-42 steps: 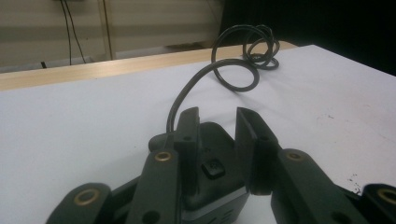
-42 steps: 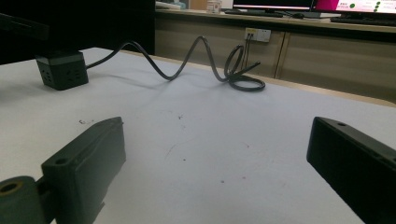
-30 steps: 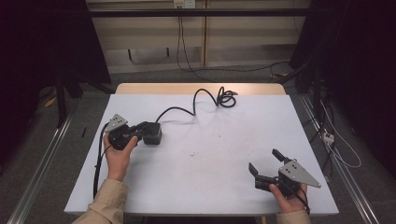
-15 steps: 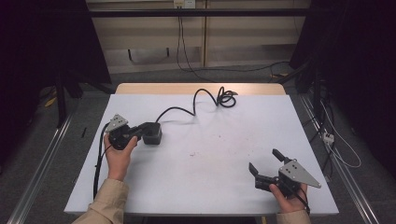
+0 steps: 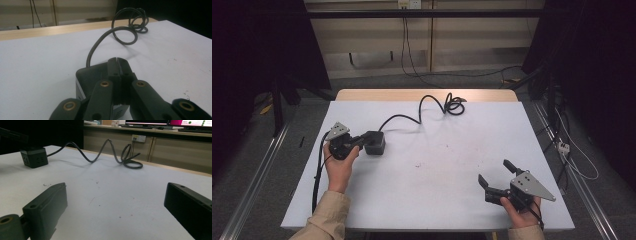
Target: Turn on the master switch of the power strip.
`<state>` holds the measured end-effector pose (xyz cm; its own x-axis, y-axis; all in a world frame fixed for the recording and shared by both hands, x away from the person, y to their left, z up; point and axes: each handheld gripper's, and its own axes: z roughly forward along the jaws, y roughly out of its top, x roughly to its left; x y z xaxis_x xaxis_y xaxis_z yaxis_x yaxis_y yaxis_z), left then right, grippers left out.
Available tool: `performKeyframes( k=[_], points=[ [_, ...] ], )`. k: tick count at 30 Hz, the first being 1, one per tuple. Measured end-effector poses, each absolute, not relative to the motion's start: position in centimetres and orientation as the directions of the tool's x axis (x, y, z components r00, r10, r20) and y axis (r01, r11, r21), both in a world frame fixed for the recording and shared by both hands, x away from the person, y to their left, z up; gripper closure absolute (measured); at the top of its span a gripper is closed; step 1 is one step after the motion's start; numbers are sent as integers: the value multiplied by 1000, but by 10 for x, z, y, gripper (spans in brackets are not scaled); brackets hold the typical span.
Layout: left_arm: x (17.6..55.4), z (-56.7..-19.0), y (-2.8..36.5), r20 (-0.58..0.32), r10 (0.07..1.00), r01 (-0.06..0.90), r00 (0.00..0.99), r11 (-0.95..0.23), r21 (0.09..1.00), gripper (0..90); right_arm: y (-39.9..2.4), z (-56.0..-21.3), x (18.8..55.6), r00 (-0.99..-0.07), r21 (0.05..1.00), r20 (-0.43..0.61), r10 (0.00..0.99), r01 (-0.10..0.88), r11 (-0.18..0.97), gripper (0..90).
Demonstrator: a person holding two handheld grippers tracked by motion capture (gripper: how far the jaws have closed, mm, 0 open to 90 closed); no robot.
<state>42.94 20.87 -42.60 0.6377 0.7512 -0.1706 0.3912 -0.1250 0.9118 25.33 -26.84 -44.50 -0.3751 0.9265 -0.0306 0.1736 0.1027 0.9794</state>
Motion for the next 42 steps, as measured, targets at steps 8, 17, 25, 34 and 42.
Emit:
performKeyframes(
  k=[8, 17, 25, 34, 42],
  points=[
    [430, -427, 208, -178, 748, 398, 640, -124, 909, 900, -268, -445, 253, -379, 979, -29, 925, 174, 102, 41],
    [431, -429, 208, -173, 752, 404, 636, -134, 905, 900, -269, -445, 254, -378, 979, -29, 925, 174, 102, 41],
    [431, -431, 208, -174, 757, 412, 630, -135, 901, 900, -269, -445, 254, -378, 979, -31, 925, 173, 103, 41],
    [432, -432, 207, -169, 758, 417, 629, -146, 897, 900, -269, -445, 254, -379, 980, -29, 925, 173, 101, 41],
    [432, -433, 206, -166, 761, 419, 627, -149, 896, 900, -269, -445, 254, -379, 980, -29, 925, 173, 101, 41]
  ],
)
